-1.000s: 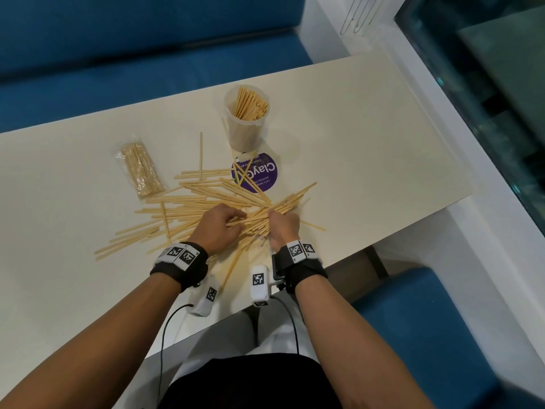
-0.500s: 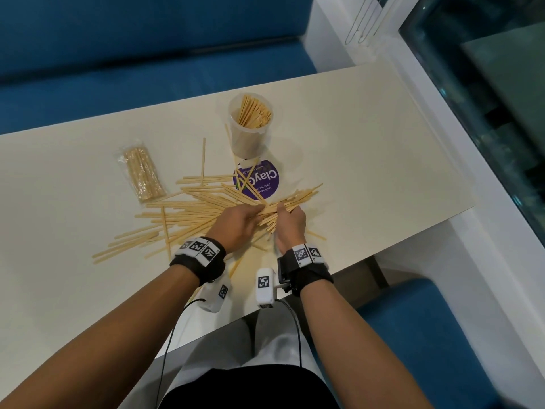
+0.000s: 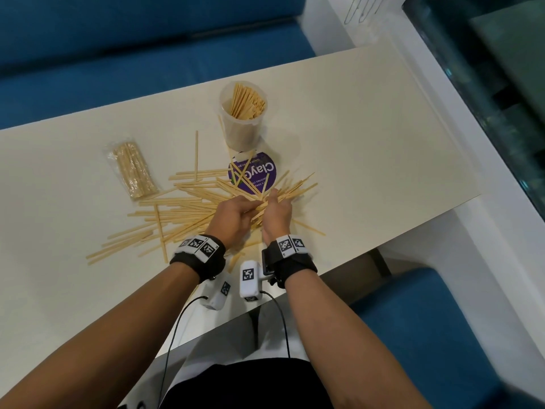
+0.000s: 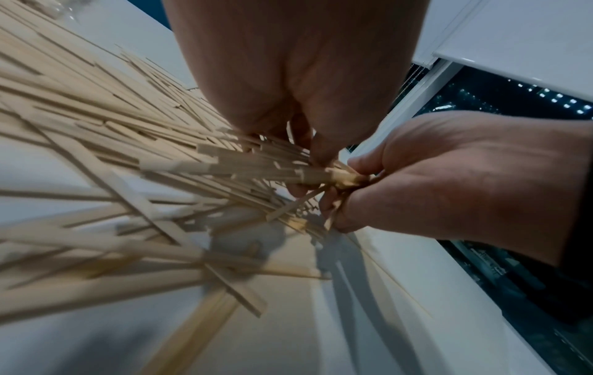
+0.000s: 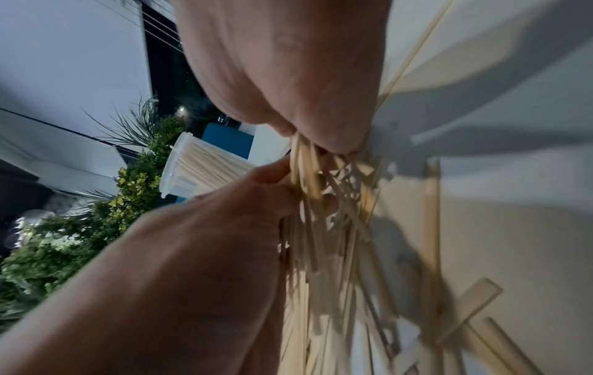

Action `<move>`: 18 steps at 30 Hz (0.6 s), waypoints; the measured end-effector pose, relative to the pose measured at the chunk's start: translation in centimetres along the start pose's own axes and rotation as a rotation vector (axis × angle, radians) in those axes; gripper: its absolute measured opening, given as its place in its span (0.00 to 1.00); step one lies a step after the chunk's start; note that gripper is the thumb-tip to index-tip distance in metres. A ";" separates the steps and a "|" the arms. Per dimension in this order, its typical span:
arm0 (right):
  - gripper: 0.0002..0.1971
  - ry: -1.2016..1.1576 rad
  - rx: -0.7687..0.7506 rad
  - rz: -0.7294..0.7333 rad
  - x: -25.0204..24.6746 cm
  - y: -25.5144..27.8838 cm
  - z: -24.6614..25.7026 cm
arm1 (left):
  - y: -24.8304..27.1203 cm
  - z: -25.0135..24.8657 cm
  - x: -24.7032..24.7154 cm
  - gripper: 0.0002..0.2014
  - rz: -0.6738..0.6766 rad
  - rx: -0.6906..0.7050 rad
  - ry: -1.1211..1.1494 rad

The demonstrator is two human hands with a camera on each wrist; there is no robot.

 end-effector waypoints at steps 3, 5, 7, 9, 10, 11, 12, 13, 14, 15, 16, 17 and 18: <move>0.15 0.070 0.015 -0.034 -0.1 -0.3 0.0 | -0.1 0.5 0.0 0.13 0.016 -0.051 0.050; 0.20 0.092 0.015 -0.051 -0.3 -0.1 0.5 | -0.1 0.9 -0.3 0.13 0.031 -0.102 0.092; 0.23 0.087 -0.012 -0.071 -0.5 0.1 1.4 | -0.2 0.9 -0.8 0.13 0.033 -0.142 0.128; 0.21 0.057 -0.043 -0.080 -0.8 0.5 2.6 | -0.2 0.9 -1.7 0.13 0.021 -0.208 0.210; 0.19 0.032 -0.050 -0.077 -0.9 0.7 3.2 | -0.1 0.9 -2.0 0.13 0.019 -0.252 0.270; 0.17 0.000 -0.063 -0.076 -0.9 0.7 3.8 | 0.0 1.1 -2.1 0.13 0.018 -0.294 0.329; 0.15 -0.028 -0.073 -0.069 -1.0 1.0 4.5 | 0.0 1.3 -2.3 0.13 0.011 -0.329 0.377; 0.13 -0.056 -0.089 -0.067 -0.9 1.1 5.1 | 0.1 1.5 -2.5 0.13 -0.005 -0.357 0.409; 0.13 -0.078 -0.108 -0.058 -0.8 1.3 5.9 | 0.1 1.8 -2.7 0.13 -0.029 -0.384 0.432; 0.12 -0.094 -0.138 -0.049 -0.7 1.5 6.8 | 0.2 2.1 -3.0 0.13 -0.055 -0.414 0.461; 0.12 -0.103 -0.174 -0.040 -0.5 1.8 7.7 | 0.2 2.3 -3.1 0.14 -0.079 -0.450 0.506; 0.12 -0.114 -0.217 -0.036 -0.4 2.0 8.7 | 0.3 2.5 -3.2 0.15 -0.090 -0.491 0.565; 0.11 -0.119 -0.263 -0.027 -0.3 2.4 9.7 | 0.5 2.6 -3.0 0.17 -0.085 -0.533 0.631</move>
Point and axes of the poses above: each hand's wrist, its own y-axis away from the middle knuckle, its own x-axis out of the palm, z = x × y, the point moved 10 cm from there along -y, towards the middle knuckle
